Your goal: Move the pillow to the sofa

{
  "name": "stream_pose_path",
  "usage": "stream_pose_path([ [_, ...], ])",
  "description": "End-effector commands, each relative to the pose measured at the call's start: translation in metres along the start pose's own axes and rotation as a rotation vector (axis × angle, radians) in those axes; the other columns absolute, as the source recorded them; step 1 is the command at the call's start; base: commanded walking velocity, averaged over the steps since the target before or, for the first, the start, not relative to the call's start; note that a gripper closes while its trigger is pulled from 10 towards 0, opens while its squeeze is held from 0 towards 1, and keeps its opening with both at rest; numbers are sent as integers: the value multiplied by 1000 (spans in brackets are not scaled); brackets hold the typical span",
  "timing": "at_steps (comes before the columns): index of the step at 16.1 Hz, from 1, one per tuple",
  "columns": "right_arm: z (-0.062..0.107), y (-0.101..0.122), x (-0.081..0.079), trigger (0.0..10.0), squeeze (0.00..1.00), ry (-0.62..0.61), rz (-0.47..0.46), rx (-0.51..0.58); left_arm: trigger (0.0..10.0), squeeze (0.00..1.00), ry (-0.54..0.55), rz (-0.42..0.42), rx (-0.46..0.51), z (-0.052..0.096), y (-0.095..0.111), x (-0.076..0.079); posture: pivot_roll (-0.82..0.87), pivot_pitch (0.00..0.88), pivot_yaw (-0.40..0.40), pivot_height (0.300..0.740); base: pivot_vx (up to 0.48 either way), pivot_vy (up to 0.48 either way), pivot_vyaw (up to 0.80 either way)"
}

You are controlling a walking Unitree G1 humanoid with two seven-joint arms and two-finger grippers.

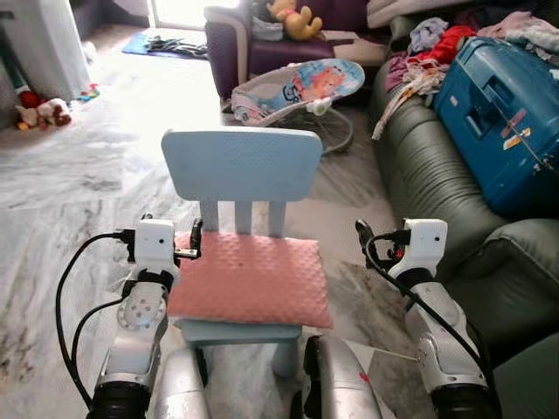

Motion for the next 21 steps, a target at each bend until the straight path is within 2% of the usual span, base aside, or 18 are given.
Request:
stream_pose_path([
  [1, 1, 3, 2, 10000, 0, 2, -3, 4, 10000, 0, 24, -15, -34, 2, -6, -5, 24, 0, -82, 571, 0, 0, 0],
  [8, 4, 3, -3, 10000, 0, 31, 17, 4, 10000, 0, 36, -40, -62, 7, -10, -7, 27, 0, -82, 491, 0, 0, 0],
  [9, 3, 6, -8, 10000, 0, 58, 45, 20, 10000, 0, 43, -42, -63, 6, -10, -9, 23, 0, -80, 486, 0, 0, 0],
  [11, 3, 5, -2, 10000, 0, 24, 1, 8, 10000, 0, 84, -72, -71, 6, -12, -18, 22, 0, -78, 486, 0, 0, 0],
  [13, 2, 5, -2, 10000, 0, 26, -6, 4, 10000, 0, 104, -87, -91, 5, -15, -24, 22, 0, -80, 486, 0, 0, 0],
  [21, 3, 4, -3, 10000, 0, 52, -16, -12, 10000, 0, 136, -136, -153, 1, -25, -43, 24, 0, -90, 386, 0, 0, 0],
])
Point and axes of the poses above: a point about 5 cm out from each wrist's last joint towards the gripper, its own z axis pointing back from the gripper into the wrist, its own y axis along the axis of the wrist's last joint, x = y × z, the point moved 2 cm from there along -z, pointing out of the wrist towards the gripper, and after that the axes turned 4 degrees about -z, right-handed, at the moved point
